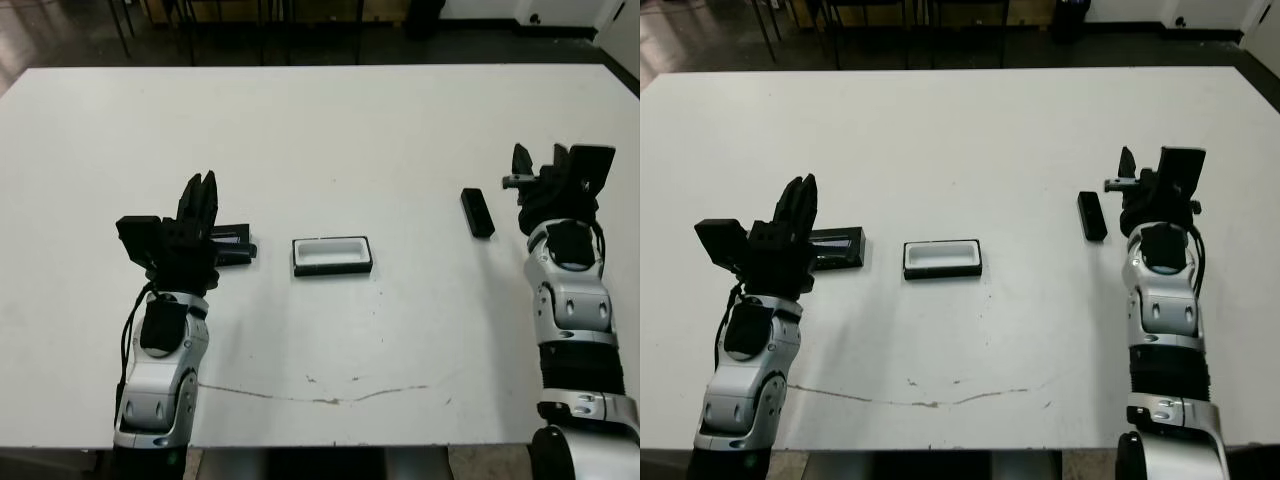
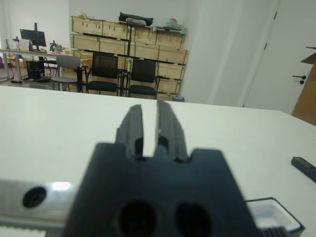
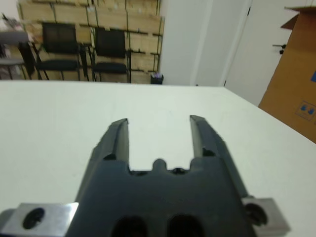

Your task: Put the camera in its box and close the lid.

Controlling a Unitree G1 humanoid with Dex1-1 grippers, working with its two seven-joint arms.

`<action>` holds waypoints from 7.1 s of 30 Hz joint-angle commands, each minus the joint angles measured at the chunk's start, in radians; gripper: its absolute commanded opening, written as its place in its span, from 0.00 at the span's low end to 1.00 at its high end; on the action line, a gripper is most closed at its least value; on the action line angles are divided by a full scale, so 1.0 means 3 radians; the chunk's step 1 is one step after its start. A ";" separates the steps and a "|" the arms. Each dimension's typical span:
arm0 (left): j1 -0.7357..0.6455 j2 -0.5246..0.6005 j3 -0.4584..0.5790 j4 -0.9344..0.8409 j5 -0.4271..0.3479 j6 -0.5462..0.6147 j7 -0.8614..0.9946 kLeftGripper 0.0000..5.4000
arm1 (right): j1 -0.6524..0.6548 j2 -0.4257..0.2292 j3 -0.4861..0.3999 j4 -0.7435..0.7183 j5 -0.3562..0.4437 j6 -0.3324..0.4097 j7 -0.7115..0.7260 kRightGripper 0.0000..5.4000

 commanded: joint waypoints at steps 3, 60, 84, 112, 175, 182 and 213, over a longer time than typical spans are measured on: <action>0.0095 0.0020 0.0013 0.0011 0.0024 0.0039 0.0025 0.00 | -0.0136 -0.0108 0.0079 0.0352 -0.0035 0.0220 0.0159 0.43; 0.0250 0.0126 -0.0031 -0.0058 0.0032 0.0080 -0.0111 0.00 | 0.0234 0.0244 0.0197 -0.0146 0.0031 0.0986 -0.0041 1.00; 0.0317 0.0160 -0.0024 -0.0114 0.0009 0.0133 -0.0142 0.00 | 0.0404 0.0416 0.0237 -0.0135 0.0024 0.1191 -0.0086 0.30; 0.0336 0.0151 -0.0032 -0.0129 0.0003 0.0169 -0.0145 0.00 | 0.0752 0.0144 -0.0012 -0.1567 0.1100 0.0941 0.1250 0.03; 0.0499 0.0176 -0.0025 -0.0281 0.0066 0.0195 -0.0112 0.00 | -0.1068 -0.0563 0.1950 0.0440 -0.0115 -0.0009 0.4375 0.02; 0.0519 0.0173 -0.0041 -0.0301 0.0089 0.0189 -0.0108 0.00 | -0.1036 -0.0549 0.1988 0.0485 -0.0195 -0.0072 0.4367 0.02; 0.0606 0.0107 -0.0116 -0.0329 0.0087 0.0176 -0.0039 0.00 | -0.1327 -0.0095 0.2307 0.0772 -0.0461 0.0066 0.4434 0.02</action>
